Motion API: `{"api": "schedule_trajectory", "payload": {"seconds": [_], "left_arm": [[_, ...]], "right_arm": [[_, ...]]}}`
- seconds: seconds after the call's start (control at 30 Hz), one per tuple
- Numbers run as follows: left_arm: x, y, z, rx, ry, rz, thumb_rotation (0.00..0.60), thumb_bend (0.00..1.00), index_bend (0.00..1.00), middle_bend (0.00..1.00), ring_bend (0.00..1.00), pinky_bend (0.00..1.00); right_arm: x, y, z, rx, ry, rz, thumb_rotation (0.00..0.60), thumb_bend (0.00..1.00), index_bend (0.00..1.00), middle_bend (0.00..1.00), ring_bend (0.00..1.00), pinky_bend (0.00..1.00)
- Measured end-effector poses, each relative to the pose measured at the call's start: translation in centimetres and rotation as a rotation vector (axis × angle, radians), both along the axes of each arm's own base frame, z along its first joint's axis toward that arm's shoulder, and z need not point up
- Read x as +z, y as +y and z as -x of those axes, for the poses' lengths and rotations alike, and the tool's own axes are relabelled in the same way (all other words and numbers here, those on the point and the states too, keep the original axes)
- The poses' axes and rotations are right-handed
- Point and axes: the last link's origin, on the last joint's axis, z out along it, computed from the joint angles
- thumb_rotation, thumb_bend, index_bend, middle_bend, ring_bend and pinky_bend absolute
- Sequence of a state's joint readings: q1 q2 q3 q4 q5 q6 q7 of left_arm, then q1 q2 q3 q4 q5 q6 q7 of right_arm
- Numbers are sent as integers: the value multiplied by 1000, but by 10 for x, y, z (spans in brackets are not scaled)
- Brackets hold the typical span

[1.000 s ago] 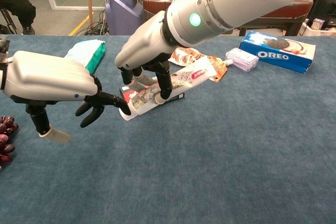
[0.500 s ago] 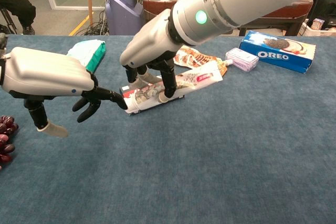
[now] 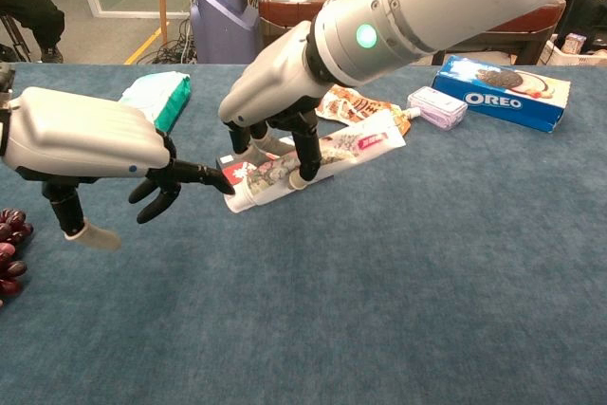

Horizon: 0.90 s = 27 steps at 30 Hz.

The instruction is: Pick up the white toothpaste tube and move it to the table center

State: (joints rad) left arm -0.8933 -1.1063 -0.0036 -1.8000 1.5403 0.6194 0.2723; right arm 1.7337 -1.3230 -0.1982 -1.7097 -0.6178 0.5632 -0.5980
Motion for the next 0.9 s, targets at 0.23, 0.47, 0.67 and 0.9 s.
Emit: {"api": "schedule_trajectory", "payload": {"seconds": [0.23,0.47,0.67,0.9], "left_arm": [[-2,0,2,4,6,-1,600,227,52,515,487,199],[-2,3,2,6,4,-11,600,227,52,516,487,198],[-4,1,3,7,11,-6,600,227,52,516,487,199],[-6,1,4,11,15,-4,600,227,52,516,487,199]], "right_arm": [[3,0,0,-1,-18,-2,600,1000,895,803,747,413],[3,2,0,-5,-24,-16,600,1000,914,814,755,413],[6,0,-1,-1,-34,-7,600,1000,919,820,762,413],[7,1,-2,-5,-46,-10,600,1000,936,826,771,413]]}}
